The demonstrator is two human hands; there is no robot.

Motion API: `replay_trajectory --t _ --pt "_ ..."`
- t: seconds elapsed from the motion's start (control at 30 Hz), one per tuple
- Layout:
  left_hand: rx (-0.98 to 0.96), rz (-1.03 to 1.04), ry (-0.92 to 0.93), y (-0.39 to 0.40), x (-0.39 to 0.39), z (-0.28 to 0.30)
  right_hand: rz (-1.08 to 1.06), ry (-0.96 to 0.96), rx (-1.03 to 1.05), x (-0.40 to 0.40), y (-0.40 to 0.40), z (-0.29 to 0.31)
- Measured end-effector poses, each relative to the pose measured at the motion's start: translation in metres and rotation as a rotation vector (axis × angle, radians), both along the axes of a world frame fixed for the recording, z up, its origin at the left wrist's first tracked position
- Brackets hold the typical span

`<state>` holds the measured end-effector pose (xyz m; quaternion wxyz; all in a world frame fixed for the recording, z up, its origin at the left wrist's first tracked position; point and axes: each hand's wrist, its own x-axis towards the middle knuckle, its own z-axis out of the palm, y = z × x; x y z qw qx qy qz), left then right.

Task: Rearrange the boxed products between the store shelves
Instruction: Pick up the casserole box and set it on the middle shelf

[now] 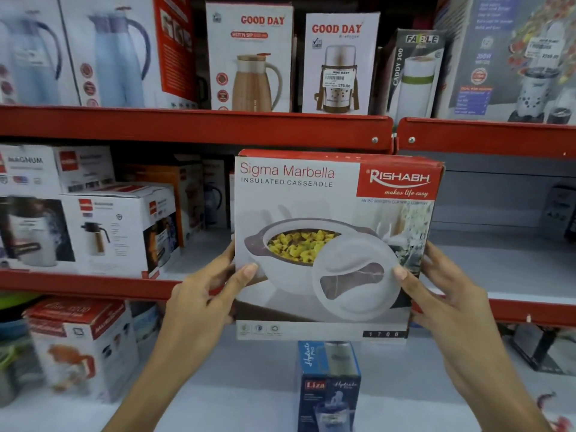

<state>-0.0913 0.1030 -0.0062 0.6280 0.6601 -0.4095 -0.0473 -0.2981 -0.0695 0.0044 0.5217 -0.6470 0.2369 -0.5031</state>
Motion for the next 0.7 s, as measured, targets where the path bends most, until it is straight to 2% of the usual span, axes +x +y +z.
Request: replay_trajectory --t 0.3,0.53,0.7 --pt "-0.026 -0.072 0.106 0.002 0.028 -0.001 0.015 -0.045 -0.021 0.034 0.0 -0.005" --pt "-0.085 0.037 0.064 -0.045 0.093 -0.006 0.063 -0.083 -0.082 0.119 -0.042 -0.02" --pt "-0.019 0.111 0.053 -0.077 0.14 -0.023 0.042 -0.044 -0.113 0.165 -0.073 -0.039"
